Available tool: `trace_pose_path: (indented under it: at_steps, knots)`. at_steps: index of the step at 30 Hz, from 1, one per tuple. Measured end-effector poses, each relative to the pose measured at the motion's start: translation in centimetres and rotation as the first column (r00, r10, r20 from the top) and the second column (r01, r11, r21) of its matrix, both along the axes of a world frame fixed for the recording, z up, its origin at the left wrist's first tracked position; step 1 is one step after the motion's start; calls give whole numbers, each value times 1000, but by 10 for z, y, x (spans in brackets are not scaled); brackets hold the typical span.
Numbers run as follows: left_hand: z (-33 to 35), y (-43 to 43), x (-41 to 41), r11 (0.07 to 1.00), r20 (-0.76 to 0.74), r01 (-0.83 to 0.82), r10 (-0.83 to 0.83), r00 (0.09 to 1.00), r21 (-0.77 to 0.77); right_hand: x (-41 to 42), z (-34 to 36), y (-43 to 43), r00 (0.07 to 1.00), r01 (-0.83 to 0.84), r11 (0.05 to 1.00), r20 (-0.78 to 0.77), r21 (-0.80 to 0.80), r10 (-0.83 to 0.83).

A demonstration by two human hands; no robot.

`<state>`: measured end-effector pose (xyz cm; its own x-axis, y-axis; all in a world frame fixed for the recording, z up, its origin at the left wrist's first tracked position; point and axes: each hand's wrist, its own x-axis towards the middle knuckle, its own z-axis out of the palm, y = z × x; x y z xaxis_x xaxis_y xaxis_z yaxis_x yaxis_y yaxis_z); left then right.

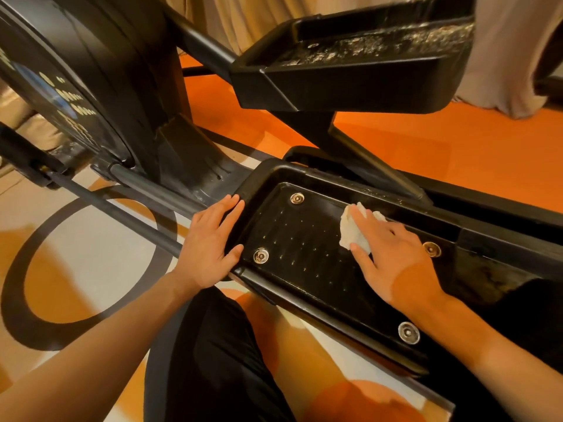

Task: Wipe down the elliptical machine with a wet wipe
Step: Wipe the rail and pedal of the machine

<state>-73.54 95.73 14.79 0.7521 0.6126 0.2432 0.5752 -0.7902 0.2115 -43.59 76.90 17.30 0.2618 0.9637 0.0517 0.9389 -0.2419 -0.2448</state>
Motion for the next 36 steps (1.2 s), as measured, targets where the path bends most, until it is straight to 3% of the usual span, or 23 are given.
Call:
trace_pose_path:
  at_steps: [5, 11, 15, 21, 27, 32, 36]
  knots:
    - [6, -1, -1, 1000, -116, -16, 17, 993, 5, -5, -15, 25, 978, -129, 992, 162, -5, 128]
    - [17, -2, 0, 999, -253, -16, 29, 967, 52, 14, -7, 16, 993, -113, 988, 53, 102, 108]
    - [16, -18, 17, 994, -191, 14, 7, 982, 111, 44, 17, -12, 997, -59, 965, 71, 254, 42]
    - [10, -16, 18, 988, -178, 33, -5, 984, 153, 81, 18, -38, 986, 18, 987, 159, 162, -44]
    - [11, -17, 19, 992, -181, 0, 23, 983, 125, 63, -2, 40, 956, -215, 962, 238, 166, 173]
    - [15, -19, 20, 995, -182, -12, 30, 983, 100, 21, 2, 126, 945, -270, 957, 219, 106, 242]
    - [17, -19, 18, 997, -210, -14, 31, 977, 82, 2, 9, 150, 927, -268, 959, 295, 91, 231]
